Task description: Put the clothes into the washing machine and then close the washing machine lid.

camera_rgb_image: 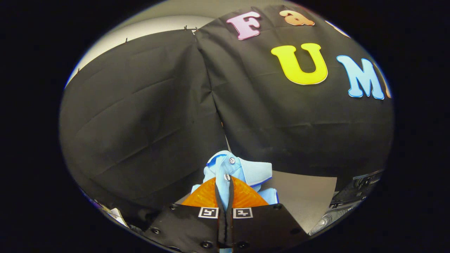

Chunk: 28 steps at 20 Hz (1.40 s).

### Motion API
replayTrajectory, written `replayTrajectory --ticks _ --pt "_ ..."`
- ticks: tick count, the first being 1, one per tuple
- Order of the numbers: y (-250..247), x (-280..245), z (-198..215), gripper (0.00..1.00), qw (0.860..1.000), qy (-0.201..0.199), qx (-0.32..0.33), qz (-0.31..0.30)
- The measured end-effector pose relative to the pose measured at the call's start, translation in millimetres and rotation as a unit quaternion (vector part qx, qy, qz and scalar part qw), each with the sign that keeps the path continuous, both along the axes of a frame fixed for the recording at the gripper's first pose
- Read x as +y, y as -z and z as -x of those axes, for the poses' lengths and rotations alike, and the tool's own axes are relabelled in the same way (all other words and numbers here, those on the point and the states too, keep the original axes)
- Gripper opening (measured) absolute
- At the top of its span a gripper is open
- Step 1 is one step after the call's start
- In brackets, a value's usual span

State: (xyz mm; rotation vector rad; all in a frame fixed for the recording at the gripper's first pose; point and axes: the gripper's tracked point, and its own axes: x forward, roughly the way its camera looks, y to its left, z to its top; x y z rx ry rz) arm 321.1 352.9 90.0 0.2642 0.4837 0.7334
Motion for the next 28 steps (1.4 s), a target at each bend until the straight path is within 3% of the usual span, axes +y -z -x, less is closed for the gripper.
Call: replayTrajectory --ticks 8,18,28 --pt "-26.9 -29.3 0.2 0.01 0.999 0.008 -0.033 -0.006" --pt "-21.4 -121.8 -15.4 0.01 0.996 0.080 -0.028 -0.008" --pt "-18.0 -246.1 -29.0 0.01 0.986 0.168 -0.020 -0.003"
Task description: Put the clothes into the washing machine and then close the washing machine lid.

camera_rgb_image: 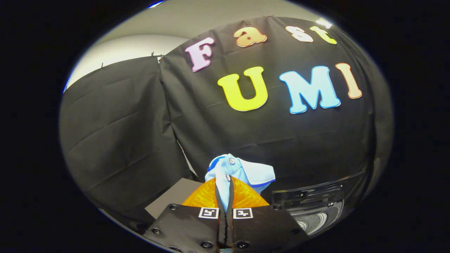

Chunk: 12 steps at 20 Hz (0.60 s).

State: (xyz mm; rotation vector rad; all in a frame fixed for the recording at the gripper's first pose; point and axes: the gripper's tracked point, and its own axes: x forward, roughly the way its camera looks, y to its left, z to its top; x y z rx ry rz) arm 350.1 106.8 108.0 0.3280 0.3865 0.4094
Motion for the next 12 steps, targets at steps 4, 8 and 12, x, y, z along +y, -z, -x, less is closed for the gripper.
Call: replayTrajectory --ticks 4,8,12 --pt "5.3 -48.5 0.1 0.01 0.999 0.031 0.007 0.007" --pt "15.9 -93.5 0.2 0.01 0.998 0.060 0.016 0.016" --pt "24.4 -123.2 -2.2 0.01 0.997 0.077 0.022 0.023"
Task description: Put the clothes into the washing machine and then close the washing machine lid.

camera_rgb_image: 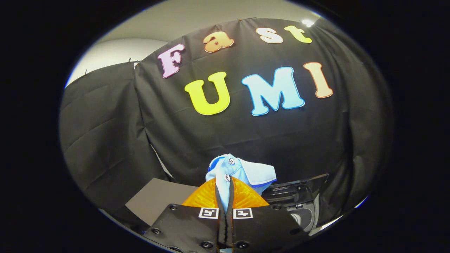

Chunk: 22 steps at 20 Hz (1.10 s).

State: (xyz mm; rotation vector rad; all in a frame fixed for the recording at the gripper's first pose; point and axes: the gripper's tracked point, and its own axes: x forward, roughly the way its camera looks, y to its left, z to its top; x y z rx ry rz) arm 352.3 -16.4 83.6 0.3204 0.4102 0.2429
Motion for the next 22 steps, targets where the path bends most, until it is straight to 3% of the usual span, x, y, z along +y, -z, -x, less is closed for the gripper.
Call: replayTrajectory --ticks 12,22 --pt "75.1 -11.6 -1.8 0.01 0.999 -0.018 0.033 0.023" --pt "162.4 -7.9 26.8 0.01 0.997 -0.024 0.068 0.041"
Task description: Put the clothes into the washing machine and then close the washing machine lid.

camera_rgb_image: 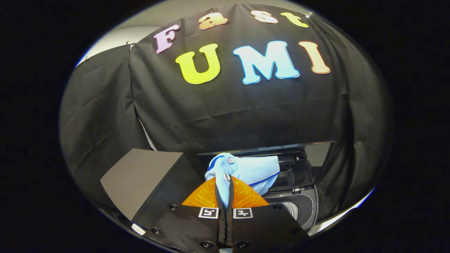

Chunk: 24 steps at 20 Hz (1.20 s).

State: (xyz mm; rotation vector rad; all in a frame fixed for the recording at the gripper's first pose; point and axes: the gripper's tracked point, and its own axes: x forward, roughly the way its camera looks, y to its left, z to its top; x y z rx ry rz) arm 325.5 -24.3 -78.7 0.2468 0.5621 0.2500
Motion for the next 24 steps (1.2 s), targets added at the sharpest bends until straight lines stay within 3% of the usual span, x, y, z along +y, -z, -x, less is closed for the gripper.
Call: replayTrajectory --ticks 14,24 --pt "119.0 15.5 22.8 0.01 0.995 -0.020 0.081 0.055" --pt "173.5 -0.4 17.0 0.01 0.988 0.015 0.137 0.068"
